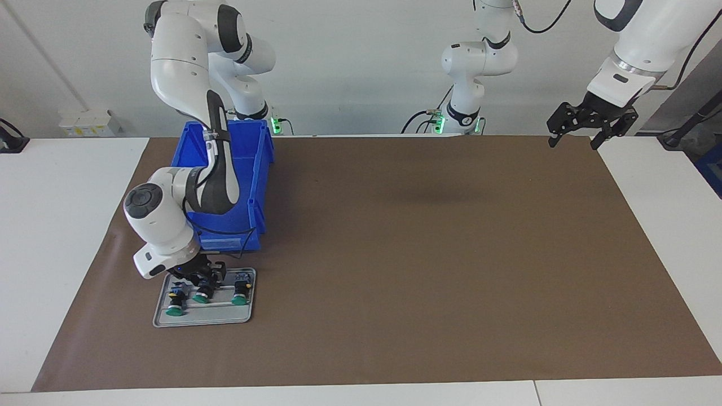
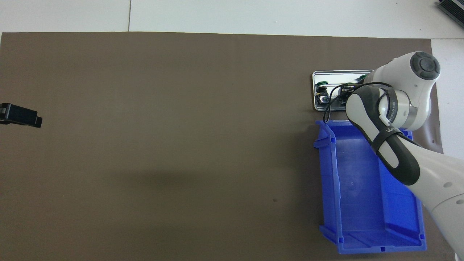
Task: Place and press button with both arms
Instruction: 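Reach the right gripper to the metal tray and grasp a green button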
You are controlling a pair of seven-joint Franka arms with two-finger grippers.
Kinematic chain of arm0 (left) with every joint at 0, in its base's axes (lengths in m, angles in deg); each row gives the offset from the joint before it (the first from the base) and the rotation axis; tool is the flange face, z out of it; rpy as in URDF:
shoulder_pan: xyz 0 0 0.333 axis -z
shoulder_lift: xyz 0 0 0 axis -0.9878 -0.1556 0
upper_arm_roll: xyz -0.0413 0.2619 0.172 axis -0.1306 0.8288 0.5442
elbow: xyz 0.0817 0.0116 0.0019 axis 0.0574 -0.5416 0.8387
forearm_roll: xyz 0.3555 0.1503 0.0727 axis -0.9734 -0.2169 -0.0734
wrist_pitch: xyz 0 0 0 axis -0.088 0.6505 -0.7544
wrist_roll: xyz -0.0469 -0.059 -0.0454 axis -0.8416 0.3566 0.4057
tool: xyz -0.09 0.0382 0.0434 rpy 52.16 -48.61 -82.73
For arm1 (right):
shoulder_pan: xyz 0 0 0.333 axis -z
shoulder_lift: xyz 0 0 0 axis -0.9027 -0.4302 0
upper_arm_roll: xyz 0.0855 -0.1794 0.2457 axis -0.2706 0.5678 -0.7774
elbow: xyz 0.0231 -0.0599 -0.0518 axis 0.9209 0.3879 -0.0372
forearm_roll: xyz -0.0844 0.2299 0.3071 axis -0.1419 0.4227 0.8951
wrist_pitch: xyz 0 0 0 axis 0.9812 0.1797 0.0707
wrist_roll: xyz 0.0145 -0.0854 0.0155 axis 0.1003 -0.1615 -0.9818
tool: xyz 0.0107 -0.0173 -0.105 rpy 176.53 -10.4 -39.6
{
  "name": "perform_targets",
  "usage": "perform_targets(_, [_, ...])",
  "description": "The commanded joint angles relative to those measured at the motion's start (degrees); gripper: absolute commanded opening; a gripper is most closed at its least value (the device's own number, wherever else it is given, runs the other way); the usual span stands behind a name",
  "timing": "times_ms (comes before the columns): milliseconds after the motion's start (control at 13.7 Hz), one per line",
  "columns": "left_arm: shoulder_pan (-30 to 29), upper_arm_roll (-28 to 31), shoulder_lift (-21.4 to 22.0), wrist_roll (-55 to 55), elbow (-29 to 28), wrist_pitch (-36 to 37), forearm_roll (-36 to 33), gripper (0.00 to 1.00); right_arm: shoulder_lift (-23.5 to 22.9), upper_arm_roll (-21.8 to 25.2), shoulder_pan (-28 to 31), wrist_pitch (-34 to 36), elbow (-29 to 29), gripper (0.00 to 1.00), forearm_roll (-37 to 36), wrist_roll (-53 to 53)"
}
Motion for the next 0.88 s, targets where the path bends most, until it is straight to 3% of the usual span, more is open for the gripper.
perform_targets(0, [-0.41,-0.31,0.84,-0.54,-0.71,0.38,-0.11,1.0,1.23,-0.34,0.29,2.27,-0.68,0.0,1.64,1.09])
perform_targets(219, [-0.41,-0.31,0.84,-0.54,-0.71,0.38,-0.11,1.0,0.27,-0.34,0.2,11.23,-10.95,0.0,2.52,12.48])
perform_targets(512, [-0.41,-0.31,0.84,-0.54,-0.71,0.47,-0.11,1.0,0.62,-0.86,-0.41,15.1,-19.04,0.0,2.43,33.38])
perform_targets(804, [-0.41,-0.31,0.84,-0.54,-0.71,0.38,-0.11,1.0,2.46,-3.41,-4.88,15.39,-20.56,0.0,1.91,65.63])
